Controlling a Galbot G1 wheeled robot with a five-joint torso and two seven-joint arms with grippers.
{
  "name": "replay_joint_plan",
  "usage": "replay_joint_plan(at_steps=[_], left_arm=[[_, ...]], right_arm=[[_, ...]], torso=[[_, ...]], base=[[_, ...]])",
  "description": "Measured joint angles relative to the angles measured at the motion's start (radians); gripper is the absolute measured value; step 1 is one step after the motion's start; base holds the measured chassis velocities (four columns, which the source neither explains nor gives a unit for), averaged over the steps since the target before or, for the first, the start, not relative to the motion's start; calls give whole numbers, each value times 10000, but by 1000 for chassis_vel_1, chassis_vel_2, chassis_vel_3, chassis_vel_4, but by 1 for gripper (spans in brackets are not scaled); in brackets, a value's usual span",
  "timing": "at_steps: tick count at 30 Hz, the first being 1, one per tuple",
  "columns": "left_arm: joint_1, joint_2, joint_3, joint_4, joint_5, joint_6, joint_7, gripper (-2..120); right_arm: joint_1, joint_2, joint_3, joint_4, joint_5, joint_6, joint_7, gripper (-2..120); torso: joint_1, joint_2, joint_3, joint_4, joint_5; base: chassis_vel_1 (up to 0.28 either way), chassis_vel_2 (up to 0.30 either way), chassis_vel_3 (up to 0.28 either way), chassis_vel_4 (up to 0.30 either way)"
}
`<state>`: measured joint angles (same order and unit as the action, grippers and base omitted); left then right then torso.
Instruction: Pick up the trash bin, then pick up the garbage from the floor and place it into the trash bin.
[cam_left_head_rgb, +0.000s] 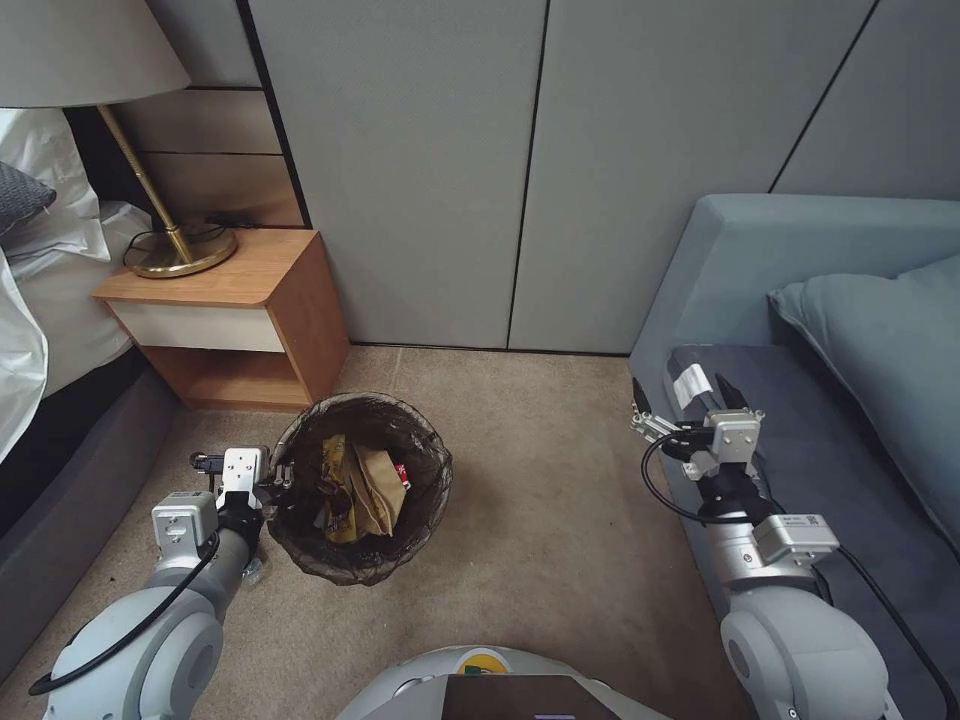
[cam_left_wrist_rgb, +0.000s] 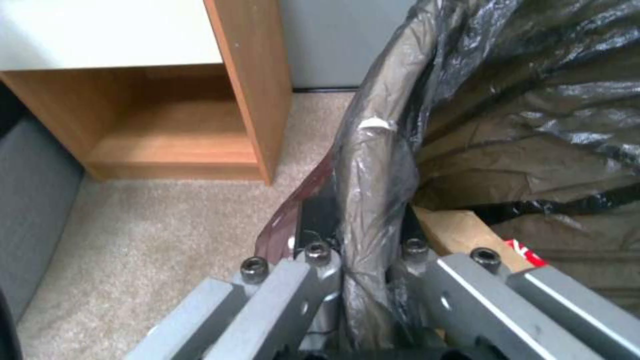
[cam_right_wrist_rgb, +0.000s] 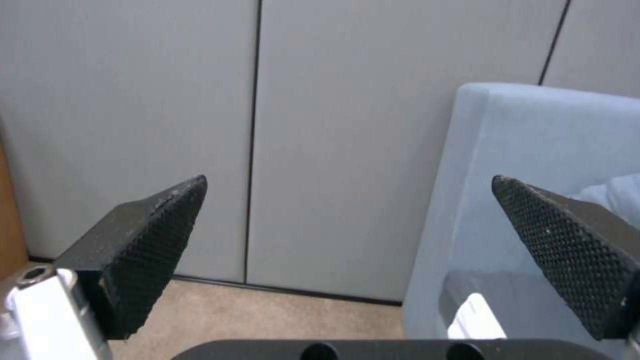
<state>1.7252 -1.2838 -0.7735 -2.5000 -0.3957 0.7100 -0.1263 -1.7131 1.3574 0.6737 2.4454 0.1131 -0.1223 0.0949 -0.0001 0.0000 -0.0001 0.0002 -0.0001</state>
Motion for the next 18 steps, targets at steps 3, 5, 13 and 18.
replay_joint_plan(at_steps=[3,5,13,18], left_arm=[[-20,-22,9,0,34,-18,78,2],[-40,-28,1,0,64,-45,194,2],[-211,46,-12,0,23,-65,248,2],[-231,14,-24,0,9,-68,257,2]], right_arm=[[-47,89,21,34,-74,61,1,100],[-119,208,28,64,-168,123,4,100],[-142,367,41,33,-290,228,10,100],[-114,384,54,-18,-279,229,22,100]], torso=[[0,0,0,1,0],[0,0,0,-1,0],[0,0,0,-3,0],[0,0,0,-2,0]], base=[[0,0,0,0],[0,0,0,0],[0,0,0,0],[0,0,0,0]])
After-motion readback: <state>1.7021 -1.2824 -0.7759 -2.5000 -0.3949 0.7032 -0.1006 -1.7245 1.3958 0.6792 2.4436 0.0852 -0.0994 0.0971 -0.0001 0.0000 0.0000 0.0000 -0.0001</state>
